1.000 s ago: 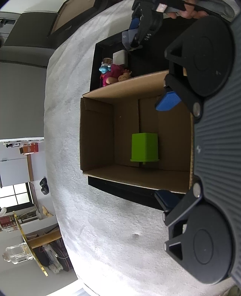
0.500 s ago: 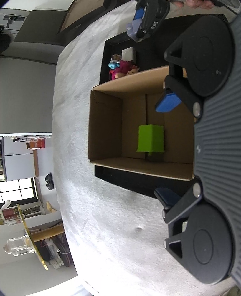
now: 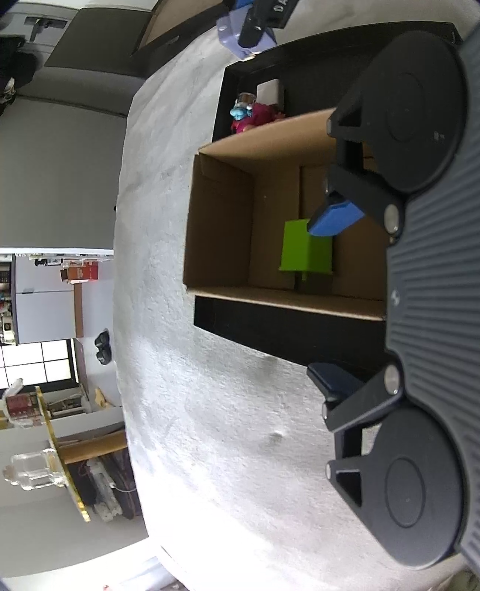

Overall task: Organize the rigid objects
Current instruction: 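Carry the lavender block into the box and release it beside the green cube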

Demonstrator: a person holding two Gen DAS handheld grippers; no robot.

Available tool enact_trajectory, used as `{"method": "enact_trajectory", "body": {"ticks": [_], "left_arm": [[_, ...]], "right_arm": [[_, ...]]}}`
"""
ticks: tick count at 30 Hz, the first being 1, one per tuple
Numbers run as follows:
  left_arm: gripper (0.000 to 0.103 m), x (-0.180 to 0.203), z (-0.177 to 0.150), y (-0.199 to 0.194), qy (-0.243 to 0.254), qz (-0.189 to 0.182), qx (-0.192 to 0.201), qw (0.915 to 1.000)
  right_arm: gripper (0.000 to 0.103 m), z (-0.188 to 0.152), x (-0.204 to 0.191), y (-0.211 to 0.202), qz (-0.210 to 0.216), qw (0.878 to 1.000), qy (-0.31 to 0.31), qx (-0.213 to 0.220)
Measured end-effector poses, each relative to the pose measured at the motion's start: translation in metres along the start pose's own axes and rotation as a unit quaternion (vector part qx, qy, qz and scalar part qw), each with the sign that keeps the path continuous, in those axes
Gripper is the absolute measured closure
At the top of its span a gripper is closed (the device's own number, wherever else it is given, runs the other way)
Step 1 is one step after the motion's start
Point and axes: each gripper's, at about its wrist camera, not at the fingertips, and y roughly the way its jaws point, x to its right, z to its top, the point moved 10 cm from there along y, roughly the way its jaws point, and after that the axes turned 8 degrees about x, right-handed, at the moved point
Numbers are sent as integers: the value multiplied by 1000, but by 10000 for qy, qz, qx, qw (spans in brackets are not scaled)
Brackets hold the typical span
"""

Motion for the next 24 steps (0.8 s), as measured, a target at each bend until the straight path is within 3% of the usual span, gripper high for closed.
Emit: {"method": "enact_trajectory", "body": {"ticks": [7, 10, 12, 14, 24], "left_arm": [[45, -13, -15, 14, -274, -112, -259, 9992], [63, -15, -22, 21, -377, -199, -360, 9984], [83, -17, -29, 27, -475, -294, -488, 9972], [92, -19, -34, 31, -572, -341, -512, 9965], [93, -26, -34, 33, -848, -503, -435, 9942]], "right_arm": [[60, 24, -31, -14, 207, 9993, -188, 267], [60, 32, -43, -18, 279, 9987, -286, 328], [60, 36, -50, -18, 317, 9983, -351, 351], [60, 39, -57, -20, 334, 9978, -432, 376], [60, 45, -87, -20, 540, 9965, -565, 283]]}}
